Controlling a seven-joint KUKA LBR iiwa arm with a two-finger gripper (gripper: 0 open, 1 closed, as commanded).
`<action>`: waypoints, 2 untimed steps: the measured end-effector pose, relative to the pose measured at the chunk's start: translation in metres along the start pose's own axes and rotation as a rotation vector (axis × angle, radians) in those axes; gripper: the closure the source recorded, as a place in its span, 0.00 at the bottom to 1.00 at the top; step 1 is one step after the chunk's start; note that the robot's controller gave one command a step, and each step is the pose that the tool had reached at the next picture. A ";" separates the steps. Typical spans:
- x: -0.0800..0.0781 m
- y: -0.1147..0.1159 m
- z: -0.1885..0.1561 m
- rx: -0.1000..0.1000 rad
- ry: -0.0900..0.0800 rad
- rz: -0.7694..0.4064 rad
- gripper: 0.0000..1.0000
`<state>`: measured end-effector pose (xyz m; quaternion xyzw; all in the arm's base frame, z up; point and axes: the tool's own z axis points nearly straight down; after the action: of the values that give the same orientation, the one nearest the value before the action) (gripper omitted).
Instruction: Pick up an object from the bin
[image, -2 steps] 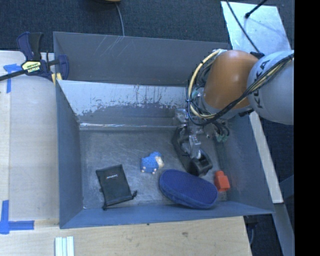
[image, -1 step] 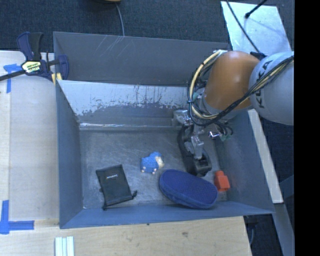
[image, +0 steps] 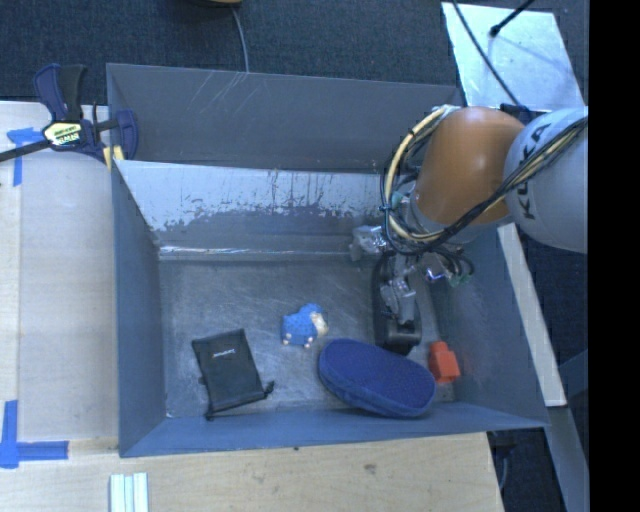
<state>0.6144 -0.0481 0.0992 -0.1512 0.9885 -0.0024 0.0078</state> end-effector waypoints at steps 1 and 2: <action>0.062 -0.083 0.000 -0.011 -0.004 -0.219 0.00; 0.068 -0.070 0.025 -0.016 -0.007 -0.599 0.00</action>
Offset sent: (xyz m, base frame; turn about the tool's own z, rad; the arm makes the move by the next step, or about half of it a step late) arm -0.0389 -0.1024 -0.0034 -0.2176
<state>0.5706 -0.1359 0.0737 -0.4362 0.8998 0.0038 0.0091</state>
